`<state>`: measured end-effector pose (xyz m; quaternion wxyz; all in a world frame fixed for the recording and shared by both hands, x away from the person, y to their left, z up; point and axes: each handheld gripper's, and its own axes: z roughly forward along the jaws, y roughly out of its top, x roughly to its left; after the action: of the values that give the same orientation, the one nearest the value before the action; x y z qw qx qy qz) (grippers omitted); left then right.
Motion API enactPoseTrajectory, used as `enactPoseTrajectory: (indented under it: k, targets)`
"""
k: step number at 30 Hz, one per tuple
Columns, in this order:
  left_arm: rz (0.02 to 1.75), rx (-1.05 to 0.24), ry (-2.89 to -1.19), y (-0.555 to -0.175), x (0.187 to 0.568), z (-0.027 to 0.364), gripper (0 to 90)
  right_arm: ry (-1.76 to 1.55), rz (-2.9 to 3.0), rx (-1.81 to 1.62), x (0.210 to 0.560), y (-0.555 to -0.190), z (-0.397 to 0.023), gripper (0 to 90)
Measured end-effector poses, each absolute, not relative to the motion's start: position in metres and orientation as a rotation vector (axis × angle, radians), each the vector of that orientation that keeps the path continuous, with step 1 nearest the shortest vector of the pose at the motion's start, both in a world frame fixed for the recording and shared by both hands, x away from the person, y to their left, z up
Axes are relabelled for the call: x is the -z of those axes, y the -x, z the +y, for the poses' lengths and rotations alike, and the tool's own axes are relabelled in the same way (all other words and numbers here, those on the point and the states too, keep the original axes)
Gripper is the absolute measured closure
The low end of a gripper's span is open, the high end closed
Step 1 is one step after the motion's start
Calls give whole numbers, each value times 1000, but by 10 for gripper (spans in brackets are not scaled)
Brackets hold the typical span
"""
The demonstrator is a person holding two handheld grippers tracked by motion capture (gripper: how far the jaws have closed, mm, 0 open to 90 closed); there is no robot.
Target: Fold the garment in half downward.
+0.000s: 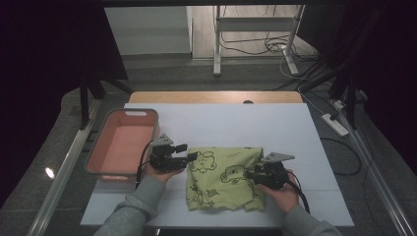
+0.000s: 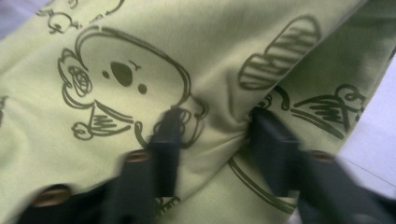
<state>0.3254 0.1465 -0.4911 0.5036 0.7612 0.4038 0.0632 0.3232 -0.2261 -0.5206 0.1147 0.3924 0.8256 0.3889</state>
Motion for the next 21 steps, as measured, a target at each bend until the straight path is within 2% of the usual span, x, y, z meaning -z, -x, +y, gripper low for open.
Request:
enactPoseTrajectory:
  k: [1,3,12,21]
  targets:
    - [976,-153,-1838,-325,491,147,374,-1171,2419,-1147,519,-323,-228,755]
    - [979,-152,-1837,-326,491,147,374,-1188,2423,-1177,516,-323,-231,803]
    - [977,-149,-1835,-326,492,147,374,-1213,2394,-1174,501,-305,-244,814]
    - [975,-150,-1835,-326,491,147,374,-1258,2430,-1076,514,-308,-243,809]
